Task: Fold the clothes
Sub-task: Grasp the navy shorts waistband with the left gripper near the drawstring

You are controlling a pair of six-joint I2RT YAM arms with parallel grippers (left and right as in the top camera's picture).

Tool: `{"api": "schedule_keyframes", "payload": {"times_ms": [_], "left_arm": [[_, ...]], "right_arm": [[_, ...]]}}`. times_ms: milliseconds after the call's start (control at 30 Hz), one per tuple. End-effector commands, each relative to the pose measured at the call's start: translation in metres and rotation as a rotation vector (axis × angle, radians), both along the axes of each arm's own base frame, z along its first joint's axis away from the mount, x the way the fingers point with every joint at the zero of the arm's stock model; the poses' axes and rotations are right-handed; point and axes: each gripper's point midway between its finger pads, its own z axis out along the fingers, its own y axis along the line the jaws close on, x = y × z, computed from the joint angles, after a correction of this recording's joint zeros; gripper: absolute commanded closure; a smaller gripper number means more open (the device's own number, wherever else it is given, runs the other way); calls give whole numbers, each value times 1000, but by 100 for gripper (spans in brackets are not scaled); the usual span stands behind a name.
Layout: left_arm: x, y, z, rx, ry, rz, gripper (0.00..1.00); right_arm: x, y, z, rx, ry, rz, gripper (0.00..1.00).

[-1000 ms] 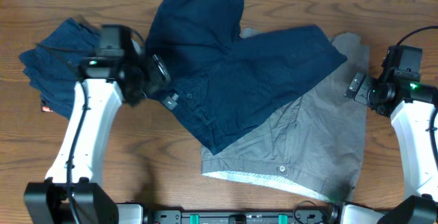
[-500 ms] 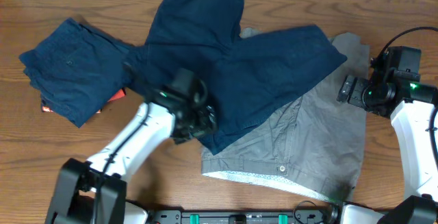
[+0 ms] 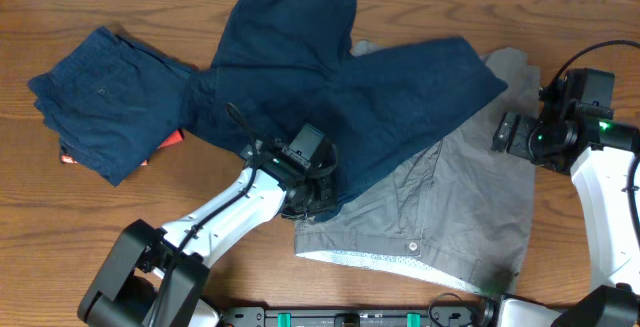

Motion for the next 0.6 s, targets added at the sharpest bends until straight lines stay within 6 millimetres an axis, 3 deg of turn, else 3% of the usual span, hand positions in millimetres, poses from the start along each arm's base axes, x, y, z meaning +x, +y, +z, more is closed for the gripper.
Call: {"api": "schedule_keyframes", "payload": {"times_ms": [0,67,167,333,433,567], "left_arm": [[6,15,10,27,-11,-6,94],[17,28,30,22,-38,0,94],[41,44,69,-10,-135,28,94],[76,68,133,-90,-354,139,94],[80,76,150,-107,-412,168,94],[79,78,150,-105,-409,172,94]], "right_arm": [[-5,1,5,3,2,14,13],[-13,10,2,46,33,38,19],[-15,48,4,201,10,218,27],[-26,94,-6,310,18,384,62],[-32,119,-21,313,33,470,69],[-42,165,-41,356,37,626,77]]}}
